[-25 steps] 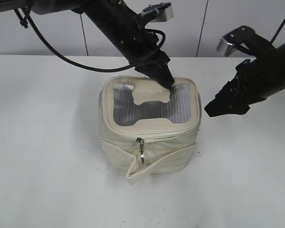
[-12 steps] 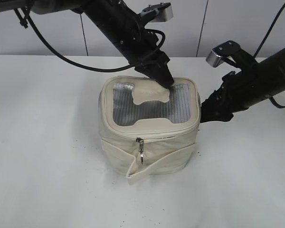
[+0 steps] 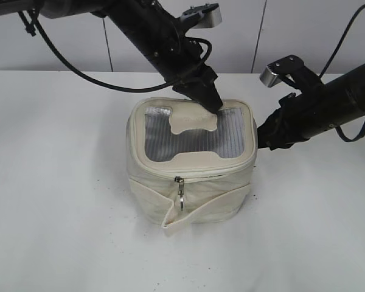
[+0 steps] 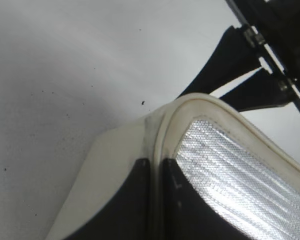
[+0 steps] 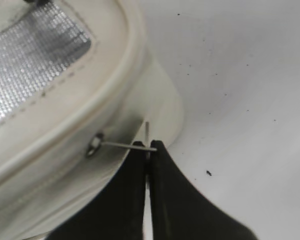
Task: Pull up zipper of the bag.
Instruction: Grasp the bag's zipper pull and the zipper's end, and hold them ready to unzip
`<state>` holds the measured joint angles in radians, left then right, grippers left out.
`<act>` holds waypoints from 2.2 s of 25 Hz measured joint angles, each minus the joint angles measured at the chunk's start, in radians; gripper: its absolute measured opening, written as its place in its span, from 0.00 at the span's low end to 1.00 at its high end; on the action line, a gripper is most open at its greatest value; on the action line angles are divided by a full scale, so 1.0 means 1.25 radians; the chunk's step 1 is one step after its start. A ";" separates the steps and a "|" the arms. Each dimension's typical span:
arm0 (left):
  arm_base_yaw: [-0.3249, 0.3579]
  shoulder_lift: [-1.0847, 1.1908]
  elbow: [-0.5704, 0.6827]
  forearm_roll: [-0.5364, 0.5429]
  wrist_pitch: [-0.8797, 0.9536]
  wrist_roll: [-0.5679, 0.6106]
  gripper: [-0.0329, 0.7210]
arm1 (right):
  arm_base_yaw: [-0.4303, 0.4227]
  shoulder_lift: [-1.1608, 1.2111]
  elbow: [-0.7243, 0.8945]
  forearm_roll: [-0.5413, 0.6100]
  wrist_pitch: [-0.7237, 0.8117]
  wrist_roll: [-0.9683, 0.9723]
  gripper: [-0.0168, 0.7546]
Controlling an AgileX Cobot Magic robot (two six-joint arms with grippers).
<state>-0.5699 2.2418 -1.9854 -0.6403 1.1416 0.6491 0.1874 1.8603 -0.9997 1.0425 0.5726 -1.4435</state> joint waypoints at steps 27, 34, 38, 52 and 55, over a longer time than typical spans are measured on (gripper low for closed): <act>0.000 0.001 -0.002 -0.004 0.002 -0.009 0.10 | 0.047 -0.216 0.059 -0.372 0.225 0.513 0.03; 0.000 0.001 -0.002 -0.004 0.000 -0.013 0.10 | 0.179 -0.295 0.108 -0.399 0.224 0.584 0.03; 0.000 0.001 -0.002 -0.004 0.000 -0.025 0.10 | 0.303 -0.300 0.109 -0.389 0.154 0.606 0.03; -0.001 0.001 -0.002 -0.002 0.020 -0.032 0.10 | 0.488 -0.198 0.016 -0.334 0.025 0.654 0.05; -0.001 0.001 -0.002 -0.002 0.013 -0.032 0.10 | 0.488 -0.206 0.015 -0.356 0.027 0.741 0.19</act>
<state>-0.5709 2.2426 -1.9872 -0.6430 1.1578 0.6085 0.7977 1.6028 -0.9808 0.5970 0.6067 -0.5174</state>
